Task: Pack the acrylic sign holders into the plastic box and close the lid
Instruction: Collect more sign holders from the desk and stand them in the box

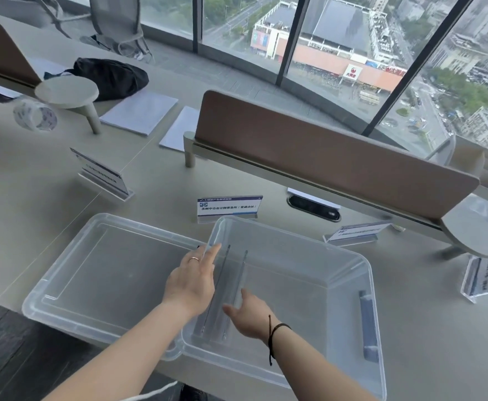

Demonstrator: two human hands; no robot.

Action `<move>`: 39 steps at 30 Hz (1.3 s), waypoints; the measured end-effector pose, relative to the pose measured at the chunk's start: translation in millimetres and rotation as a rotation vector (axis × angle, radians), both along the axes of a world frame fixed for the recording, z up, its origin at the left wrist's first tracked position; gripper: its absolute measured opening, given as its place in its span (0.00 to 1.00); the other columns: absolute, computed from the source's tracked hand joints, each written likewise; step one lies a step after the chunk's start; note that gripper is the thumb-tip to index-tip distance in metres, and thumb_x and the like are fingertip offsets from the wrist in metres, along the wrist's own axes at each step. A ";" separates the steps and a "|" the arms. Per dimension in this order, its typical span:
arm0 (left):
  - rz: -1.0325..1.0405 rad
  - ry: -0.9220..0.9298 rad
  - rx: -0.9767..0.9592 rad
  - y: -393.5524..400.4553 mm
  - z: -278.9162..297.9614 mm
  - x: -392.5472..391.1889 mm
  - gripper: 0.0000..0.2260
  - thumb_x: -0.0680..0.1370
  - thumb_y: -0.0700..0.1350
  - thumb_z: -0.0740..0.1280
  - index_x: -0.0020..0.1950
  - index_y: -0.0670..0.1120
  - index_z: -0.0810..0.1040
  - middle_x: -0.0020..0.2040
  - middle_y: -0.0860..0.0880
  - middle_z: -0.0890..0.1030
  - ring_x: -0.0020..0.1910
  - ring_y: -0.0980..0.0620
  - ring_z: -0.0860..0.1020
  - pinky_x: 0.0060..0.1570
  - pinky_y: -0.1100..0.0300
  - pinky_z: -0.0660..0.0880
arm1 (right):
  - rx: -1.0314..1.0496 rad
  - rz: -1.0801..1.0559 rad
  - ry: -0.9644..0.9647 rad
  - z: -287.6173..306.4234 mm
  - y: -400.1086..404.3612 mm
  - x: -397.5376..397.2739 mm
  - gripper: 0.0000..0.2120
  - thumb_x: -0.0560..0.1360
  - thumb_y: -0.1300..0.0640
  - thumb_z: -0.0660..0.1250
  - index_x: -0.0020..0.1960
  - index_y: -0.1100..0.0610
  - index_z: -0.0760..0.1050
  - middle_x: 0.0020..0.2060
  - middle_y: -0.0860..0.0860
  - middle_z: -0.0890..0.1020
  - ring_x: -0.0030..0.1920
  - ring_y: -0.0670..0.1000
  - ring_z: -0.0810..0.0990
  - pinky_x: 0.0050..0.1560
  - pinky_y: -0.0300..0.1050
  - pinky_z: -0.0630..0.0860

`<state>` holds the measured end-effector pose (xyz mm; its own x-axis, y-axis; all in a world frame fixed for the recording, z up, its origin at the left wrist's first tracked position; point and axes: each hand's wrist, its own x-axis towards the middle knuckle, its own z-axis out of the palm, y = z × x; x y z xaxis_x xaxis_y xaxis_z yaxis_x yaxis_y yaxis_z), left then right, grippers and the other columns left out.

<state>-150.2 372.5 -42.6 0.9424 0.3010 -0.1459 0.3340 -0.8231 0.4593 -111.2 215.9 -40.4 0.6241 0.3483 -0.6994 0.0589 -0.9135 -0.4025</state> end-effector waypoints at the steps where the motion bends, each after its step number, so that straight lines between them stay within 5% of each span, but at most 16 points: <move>1: 0.000 0.005 0.017 -0.2 0.7 0.3 0.24 0.82 0.44 0.52 0.78 0.55 0.56 0.77 0.47 0.63 0.75 0.46 0.60 0.59 0.45 0.74 | -0.003 0.015 -0.005 1.0 -2.1 3.1 0.37 0.79 0.40 0.58 0.79 0.58 0.49 0.76 0.56 0.64 0.73 0.57 0.67 0.70 0.50 0.66; 5: -0.025 0.126 0.068 1.0 5.6 1.4 0.24 0.83 0.52 0.51 0.79 0.58 0.48 0.78 0.46 0.57 0.77 0.45 0.52 0.66 0.45 0.69 | 0.083 -0.018 -0.077 11.2 -10.7 24.2 0.35 0.78 0.41 0.60 0.78 0.55 0.54 0.74 0.54 0.68 0.72 0.55 0.69 0.69 0.50 0.68; 9: 0.037 0.188 -0.132 1.7 20.3 2.6 0.26 0.82 0.57 0.55 0.79 0.60 0.49 0.80 0.49 0.50 0.78 0.49 0.44 0.73 0.44 0.58 | 0.203 -0.047 -0.162 34.3 -22.3 51.0 0.27 0.77 0.42 0.63 0.72 0.52 0.67 0.59 0.51 0.81 0.60 0.53 0.79 0.60 0.46 0.74; 12: 0.178 0.061 -0.208 2.1 38.0 11.5 0.21 0.81 0.55 0.59 0.74 0.54 0.66 0.76 0.51 0.65 0.76 0.50 0.56 0.70 0.51 0.62 | 0.310 -0.006 -0.195 58.0 -33.9 75.2 0.18 0.77 0.44 0.64 0.62 0.53 0.78 0.53 0.50 0.84 0.52 0.51 0.82 0.55 0.45 0.78; 15: 0.249 -0.026 -0.234 0.1 62.2 27.9 0.12 0.81 0.49 0.62 0.61 0.50 0.80 0.57 0.53 0.81 0.60 0.53 0.75 0.57 0.58 0.71 | 0.312 0.155 -0.329 73.1 -42.9 100.6 0.14 0.77 0.44 0.63 0.54 0.51 0.81 0.48 0.48 0.85 0.50 0.51 0.82 0.51 0.46 0.79; 20: 0.315 -0.066 -0.236 10.6 78.6 43.8 0.08 0.80 0.49 0.64 0.45 0.53 0.83 0.42 0.58 0.84 0.46 0.57 0.80 0.49 0.57 0.77 | 0.303 0.354 -0.533 77.8 -34.7 141.5 0.11 0.78 0.46 0.61 0.52 0.48 0.80 0.48 0.47 0.85 0.50 0.52 0.81 0.49 0.45 0.77; 25: 0.326 -0.107 -0.138 40.5 79.5 59.5 0.07 0.80 0.48 0.65 0.52 0.52 0.83 0.48 0.57 0.83 0.50 0.55 0.79 0.49 0.61 0.72 | 0.315 0.270 -0.577 71.4 -8.5 177.1 0.10 0.77 0.48 0.62 0.53 0.49 0.79 0.49 0.47 0.84 0.53 0.54 0.79 0.48 0.46 0.76; 32: 0.253 -0.036 -0.157 94.4 44.9 129.2 0.18 0.79 0.47 0.65 0.69 0.48 0.74 0.66 0.47 0.77 0.63 0.47 0.75 0.62 0.55 0.70 | 0.069 0.272 -0.532 36.3 35.9 234.6 0.21 0.77 0.49 0.62 0.70 0.45 0.67 0.65 0.51 0.72 0.59 0.56 0.77 0.56 0.51 0.76; 37: 0.079 0.196 -0.127 109.3 2.4 168.5 0.18 0.80 0.47 0.61 0.71 0.50 0.66 0.62 0.45 0.75 0.52 0.42 0.76 0.51 0.54 0.73 | -0.100 0.294 -0.353 -0.4 66.6 259.7 0.30 0.76 0.48 0.61 0.75 0.40 0.54 0.77 0.54 0.56 0.68 0.59 0.71 0.64 0.56 0.72; 39: 0.012 0.260 -0.086 110.6 -14.0 176.0 0.21 0.81 0.46 0.60 0.73 0.51 0.63 0.64 0.44 0.73 0.57 0.41 0.76 0.52 0.53 0.73 | -0.125 0.293 -0.328 -12.7 77.6 265.5 0.30 0.76 0.49 0.61 0.75 0.42 0.54 0.76 0.54 0.57 0.68 0.59 0.70 0.65 0.55 0.71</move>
